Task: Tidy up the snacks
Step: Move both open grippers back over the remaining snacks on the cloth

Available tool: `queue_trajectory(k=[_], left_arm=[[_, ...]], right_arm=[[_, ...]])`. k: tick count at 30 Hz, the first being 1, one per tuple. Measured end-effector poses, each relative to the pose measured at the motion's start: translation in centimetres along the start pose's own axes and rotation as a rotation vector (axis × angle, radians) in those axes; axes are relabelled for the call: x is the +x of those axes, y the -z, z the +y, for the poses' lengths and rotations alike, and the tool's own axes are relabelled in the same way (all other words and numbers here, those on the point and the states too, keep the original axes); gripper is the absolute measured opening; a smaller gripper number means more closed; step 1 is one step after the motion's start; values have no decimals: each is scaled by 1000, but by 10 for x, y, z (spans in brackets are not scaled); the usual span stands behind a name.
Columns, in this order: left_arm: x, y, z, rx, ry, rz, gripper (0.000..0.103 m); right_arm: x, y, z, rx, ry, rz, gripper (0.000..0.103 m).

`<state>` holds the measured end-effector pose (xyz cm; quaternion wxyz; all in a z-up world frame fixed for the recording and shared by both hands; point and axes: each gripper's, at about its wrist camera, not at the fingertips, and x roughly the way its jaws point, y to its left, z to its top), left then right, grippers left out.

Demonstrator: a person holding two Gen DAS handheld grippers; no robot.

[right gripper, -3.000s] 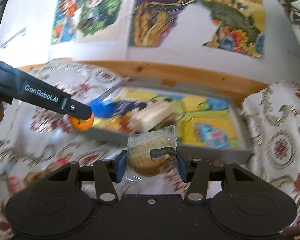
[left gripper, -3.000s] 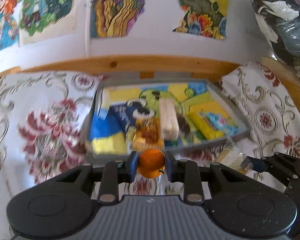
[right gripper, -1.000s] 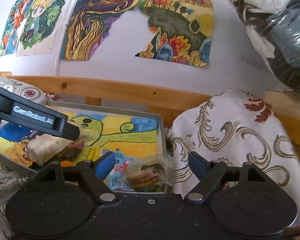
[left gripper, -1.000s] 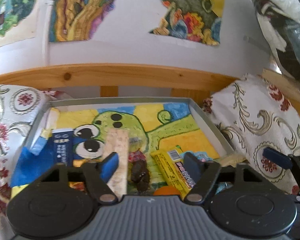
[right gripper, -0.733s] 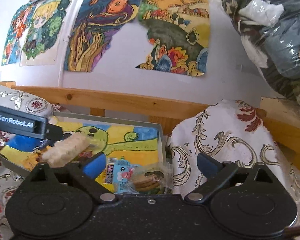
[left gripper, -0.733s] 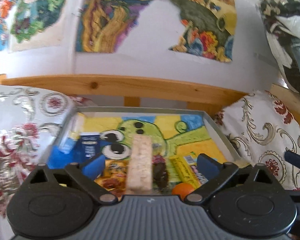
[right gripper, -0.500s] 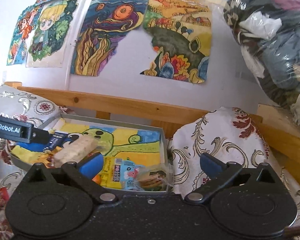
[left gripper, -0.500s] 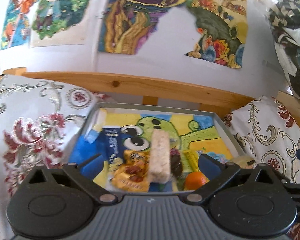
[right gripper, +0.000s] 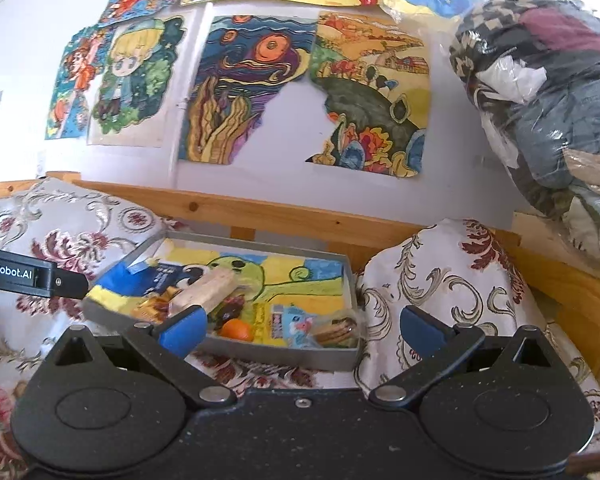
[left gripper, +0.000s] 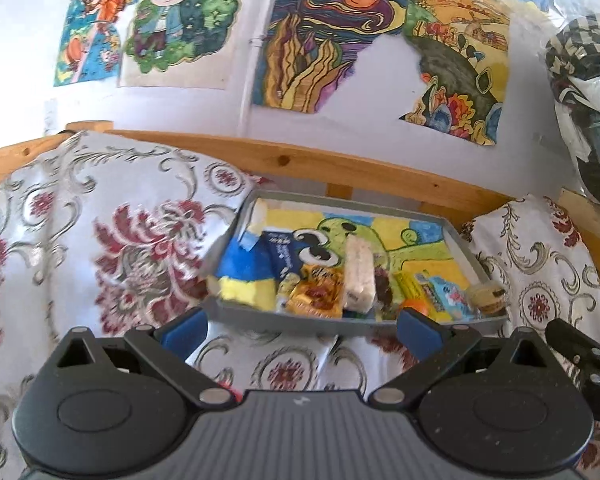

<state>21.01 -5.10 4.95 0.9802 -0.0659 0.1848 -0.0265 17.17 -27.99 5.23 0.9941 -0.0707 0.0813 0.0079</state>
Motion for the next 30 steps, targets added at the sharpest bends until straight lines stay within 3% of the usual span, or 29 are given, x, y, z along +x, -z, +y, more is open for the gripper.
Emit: queue_trajectory(k=[8, 15, 30], left_arm=[[-33, 20, 9, 19, 0, 3, 102], [-50, 42, 15, 41, 1, 46, 102], [-64, 81, 41, 26, -68, 130, 102]], right_arm=[[-36, 9, 14, -20, -41, 24, 102], [-57, 23, 27, -25, -91, 98, 102], [-57, 51, 37, 19, -147, 284, 102]])
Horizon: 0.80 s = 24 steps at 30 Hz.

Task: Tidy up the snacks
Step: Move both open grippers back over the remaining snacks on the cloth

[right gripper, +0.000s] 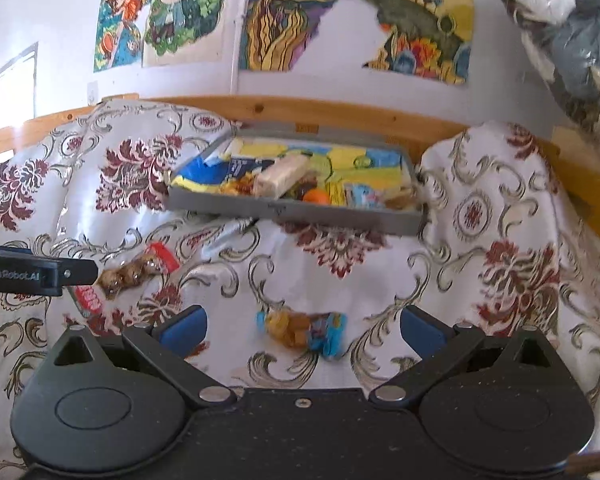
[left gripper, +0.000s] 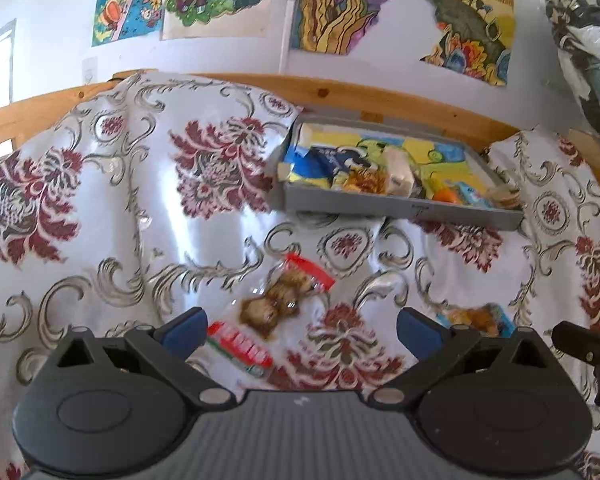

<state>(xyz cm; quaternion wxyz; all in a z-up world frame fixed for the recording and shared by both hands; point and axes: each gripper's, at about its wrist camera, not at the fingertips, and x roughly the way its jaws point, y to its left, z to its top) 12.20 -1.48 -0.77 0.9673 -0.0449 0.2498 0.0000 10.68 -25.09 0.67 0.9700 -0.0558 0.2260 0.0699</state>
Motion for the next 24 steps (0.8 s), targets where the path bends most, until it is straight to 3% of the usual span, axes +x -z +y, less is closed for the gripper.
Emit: queue_trajectory(k=[6, 24], left_arm=[[2, 9, 5, 6, -29, 35, 102], [8, 11, 10, 51, -67, 62, 102]], right_arm=[[14, 7, 2, 6, -26, 76, 102], [28, 12, 8, -10, -62, 110, 102]])
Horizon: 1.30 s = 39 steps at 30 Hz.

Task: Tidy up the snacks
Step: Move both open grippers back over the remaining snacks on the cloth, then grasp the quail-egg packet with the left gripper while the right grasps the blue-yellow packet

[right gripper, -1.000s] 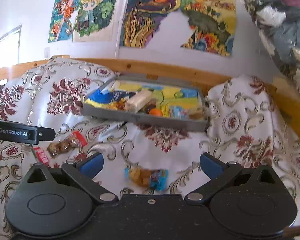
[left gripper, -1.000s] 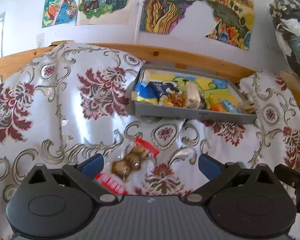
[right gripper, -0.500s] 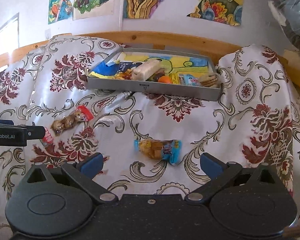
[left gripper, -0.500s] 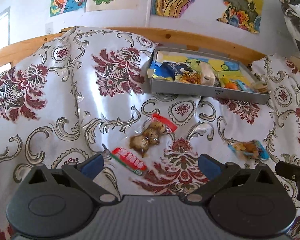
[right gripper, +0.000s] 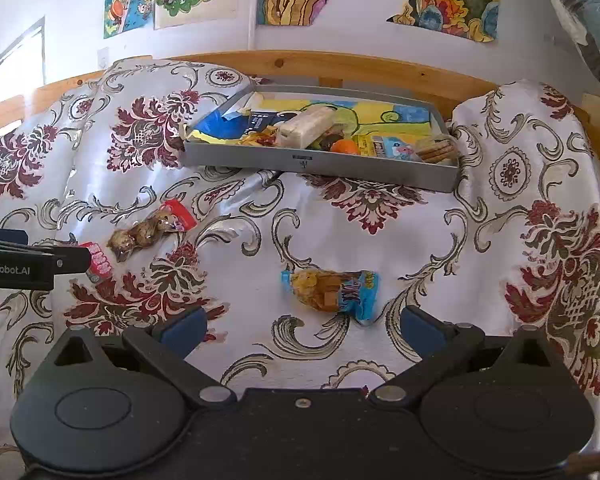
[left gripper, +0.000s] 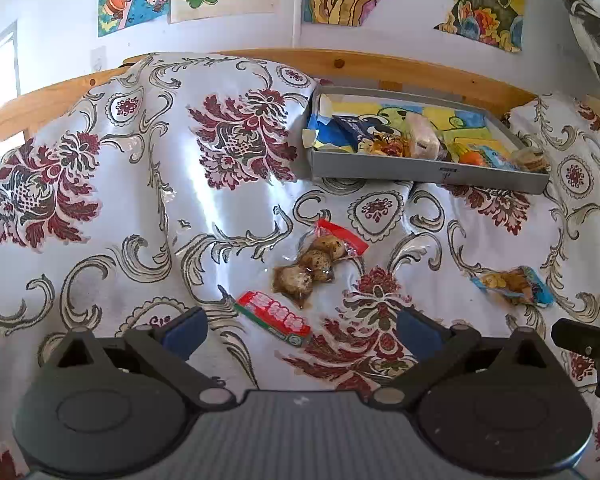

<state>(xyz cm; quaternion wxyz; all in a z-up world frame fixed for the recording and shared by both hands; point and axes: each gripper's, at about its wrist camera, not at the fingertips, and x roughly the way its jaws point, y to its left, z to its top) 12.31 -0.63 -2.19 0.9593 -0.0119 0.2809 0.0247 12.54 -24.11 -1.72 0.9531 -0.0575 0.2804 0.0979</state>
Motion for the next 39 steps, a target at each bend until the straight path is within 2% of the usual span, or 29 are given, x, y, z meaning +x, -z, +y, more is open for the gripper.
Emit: queue_trajectory(k=[13, 31, 39], left_arm=[[16, -5, 2, 55, -15, 7, 102], [56, -23, -2, 145, -18, 0, 102], [78, -25, -6, 179, -6, 19, 102]], right_arm=[[19, 1, -1, 11, -18, 14, 102], [58, -4, -9, -16, 9, -57, 102], [81, -7, -23, 8, 15, -47, 102]])
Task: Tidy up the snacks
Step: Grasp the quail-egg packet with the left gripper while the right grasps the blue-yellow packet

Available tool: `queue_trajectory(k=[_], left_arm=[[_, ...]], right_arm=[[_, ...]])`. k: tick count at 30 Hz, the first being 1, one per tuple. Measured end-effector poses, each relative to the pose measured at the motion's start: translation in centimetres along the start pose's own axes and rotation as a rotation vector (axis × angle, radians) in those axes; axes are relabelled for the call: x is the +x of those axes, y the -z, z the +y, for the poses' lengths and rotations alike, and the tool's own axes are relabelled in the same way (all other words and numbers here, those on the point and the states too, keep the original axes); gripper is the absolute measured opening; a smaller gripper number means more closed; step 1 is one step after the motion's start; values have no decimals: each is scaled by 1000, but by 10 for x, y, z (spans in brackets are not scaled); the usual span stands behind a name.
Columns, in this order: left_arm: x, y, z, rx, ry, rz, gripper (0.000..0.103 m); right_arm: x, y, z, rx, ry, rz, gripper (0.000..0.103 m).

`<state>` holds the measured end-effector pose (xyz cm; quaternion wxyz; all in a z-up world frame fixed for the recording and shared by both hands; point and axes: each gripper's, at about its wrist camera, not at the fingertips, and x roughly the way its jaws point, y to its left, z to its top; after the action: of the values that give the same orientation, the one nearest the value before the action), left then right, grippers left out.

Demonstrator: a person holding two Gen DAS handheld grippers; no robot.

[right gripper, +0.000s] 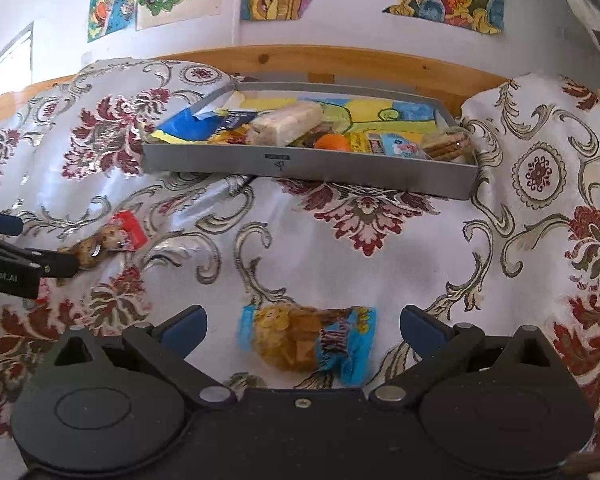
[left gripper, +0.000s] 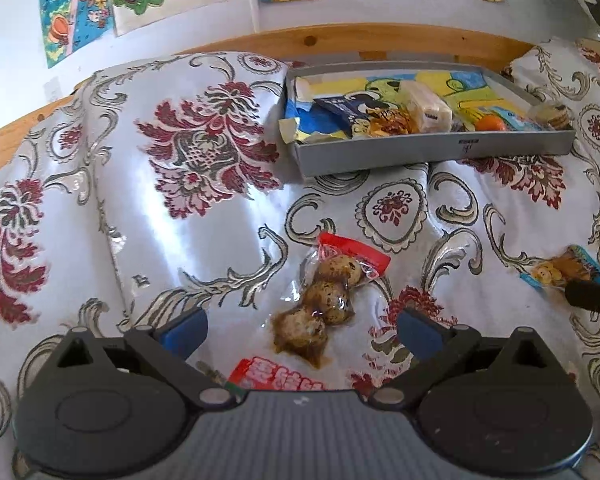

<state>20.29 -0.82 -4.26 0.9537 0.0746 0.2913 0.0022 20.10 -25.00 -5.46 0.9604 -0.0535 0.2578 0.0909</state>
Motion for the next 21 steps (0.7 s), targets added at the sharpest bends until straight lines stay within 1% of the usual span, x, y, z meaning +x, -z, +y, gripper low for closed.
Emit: queue_trajectory(k=[5, 10, 14, 17, 21], left_arm=[[14, -4, -4, 34, 10, 4, 102], [27, -8, -7, 60, 27, 12, 102], [38, -11, -7, 97, 50, 31, 102], [47, -11, -4, 118, 63, 67, 102], [56, -8, 3, 119, 92, 93, 102]], right_arm=[[13, 1, -10, 24, 16, 22, 102], [22, 2, -16, 49, 2, 39, 102], [28, 3, -16, 52, -9, 54, 102], [33, 5, -17, 53, -6, 70, 102], [38, 4, -18, 61, -5, 75, 102]])
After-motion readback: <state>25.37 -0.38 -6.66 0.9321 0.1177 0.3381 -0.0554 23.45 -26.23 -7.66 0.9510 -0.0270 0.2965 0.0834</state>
